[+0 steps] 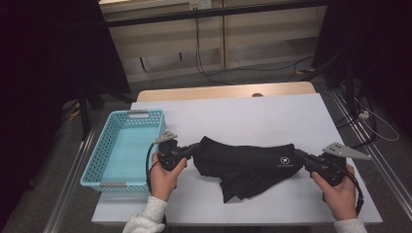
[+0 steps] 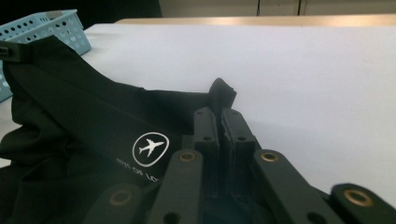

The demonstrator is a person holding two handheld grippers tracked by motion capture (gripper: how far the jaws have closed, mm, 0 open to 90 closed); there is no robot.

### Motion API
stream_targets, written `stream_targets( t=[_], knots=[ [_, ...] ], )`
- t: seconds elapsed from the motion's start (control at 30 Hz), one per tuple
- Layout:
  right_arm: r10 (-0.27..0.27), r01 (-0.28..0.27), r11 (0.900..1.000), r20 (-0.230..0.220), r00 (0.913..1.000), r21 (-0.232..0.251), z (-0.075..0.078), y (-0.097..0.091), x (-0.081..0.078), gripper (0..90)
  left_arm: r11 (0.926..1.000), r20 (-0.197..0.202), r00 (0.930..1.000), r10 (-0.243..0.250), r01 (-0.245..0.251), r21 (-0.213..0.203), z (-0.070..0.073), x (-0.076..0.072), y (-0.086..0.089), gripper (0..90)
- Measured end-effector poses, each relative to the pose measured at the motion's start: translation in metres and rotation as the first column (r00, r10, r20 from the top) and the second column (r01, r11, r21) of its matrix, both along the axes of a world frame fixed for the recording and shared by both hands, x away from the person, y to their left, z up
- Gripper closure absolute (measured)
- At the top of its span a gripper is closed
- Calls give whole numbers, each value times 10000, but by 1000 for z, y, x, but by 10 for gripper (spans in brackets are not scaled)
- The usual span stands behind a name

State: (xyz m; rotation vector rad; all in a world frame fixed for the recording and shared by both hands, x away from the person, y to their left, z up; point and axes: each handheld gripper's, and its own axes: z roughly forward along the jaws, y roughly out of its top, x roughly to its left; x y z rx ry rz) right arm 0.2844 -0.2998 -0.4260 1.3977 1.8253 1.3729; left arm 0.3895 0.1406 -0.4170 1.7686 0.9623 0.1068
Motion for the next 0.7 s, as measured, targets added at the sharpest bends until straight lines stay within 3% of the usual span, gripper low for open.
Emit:
stream_targets(
  t=[0.27,0.5,0.7],
  knots=[
    [74,-78,9998,224,9997,200,8,1,2,868,9999,128,9999,82,-81,-149,7,2,4,864],
    [2,-24,9994,613,9981,357,19,2,6,873,9975,353,9993,156,-131,-688,18,5,9,864],
    [-50,30,9996,661,9978,298,22,3,15,874,9988,474,9988,157,-134,-476,28,11,9,864]
  ],
)
